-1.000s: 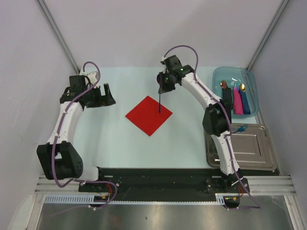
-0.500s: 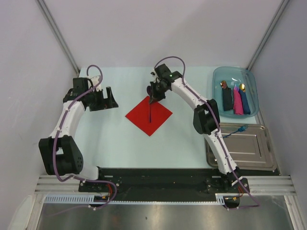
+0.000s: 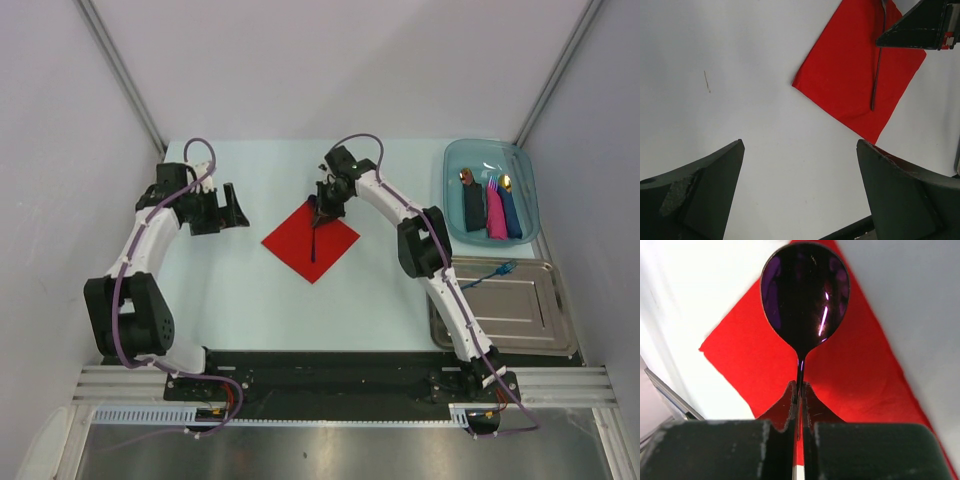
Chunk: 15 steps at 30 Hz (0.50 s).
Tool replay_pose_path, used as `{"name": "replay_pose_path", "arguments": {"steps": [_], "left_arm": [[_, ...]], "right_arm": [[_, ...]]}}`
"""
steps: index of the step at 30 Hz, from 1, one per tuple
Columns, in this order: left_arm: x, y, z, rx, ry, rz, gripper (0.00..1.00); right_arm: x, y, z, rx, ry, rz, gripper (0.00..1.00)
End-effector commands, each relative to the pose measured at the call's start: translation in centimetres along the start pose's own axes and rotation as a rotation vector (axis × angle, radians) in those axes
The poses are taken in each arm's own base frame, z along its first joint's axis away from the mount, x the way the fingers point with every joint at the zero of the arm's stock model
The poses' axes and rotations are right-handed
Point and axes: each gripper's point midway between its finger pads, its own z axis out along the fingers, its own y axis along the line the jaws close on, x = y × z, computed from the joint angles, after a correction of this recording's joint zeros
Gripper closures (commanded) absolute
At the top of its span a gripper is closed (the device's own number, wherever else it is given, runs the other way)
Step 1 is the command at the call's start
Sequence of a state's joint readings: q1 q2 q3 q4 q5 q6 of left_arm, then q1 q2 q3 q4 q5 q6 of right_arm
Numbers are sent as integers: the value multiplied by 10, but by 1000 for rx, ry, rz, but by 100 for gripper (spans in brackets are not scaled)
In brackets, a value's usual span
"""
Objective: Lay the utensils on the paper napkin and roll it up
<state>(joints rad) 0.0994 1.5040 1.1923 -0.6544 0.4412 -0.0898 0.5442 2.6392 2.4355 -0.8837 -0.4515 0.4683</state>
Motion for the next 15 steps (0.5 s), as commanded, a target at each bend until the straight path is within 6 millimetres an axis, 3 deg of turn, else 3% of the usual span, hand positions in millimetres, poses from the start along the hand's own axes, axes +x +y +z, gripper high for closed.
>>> {"name": "replay_pose_path", "arguments": {"steps": [1, 7, 15], "left_arm": [[-9, -6, -3, 27, -23, -16, 0], [-7, -4, 0, 24, -14, -23, 0], [-7, -4, -1, 22, -18, -24, 0]], "right_arm": [[-19, 4, -5, -28, -52, -9, 100], [-24, 0, -3, -28, -65, 9, 100], [-31, 12, -10, -57, -86, 45, 100]]}}
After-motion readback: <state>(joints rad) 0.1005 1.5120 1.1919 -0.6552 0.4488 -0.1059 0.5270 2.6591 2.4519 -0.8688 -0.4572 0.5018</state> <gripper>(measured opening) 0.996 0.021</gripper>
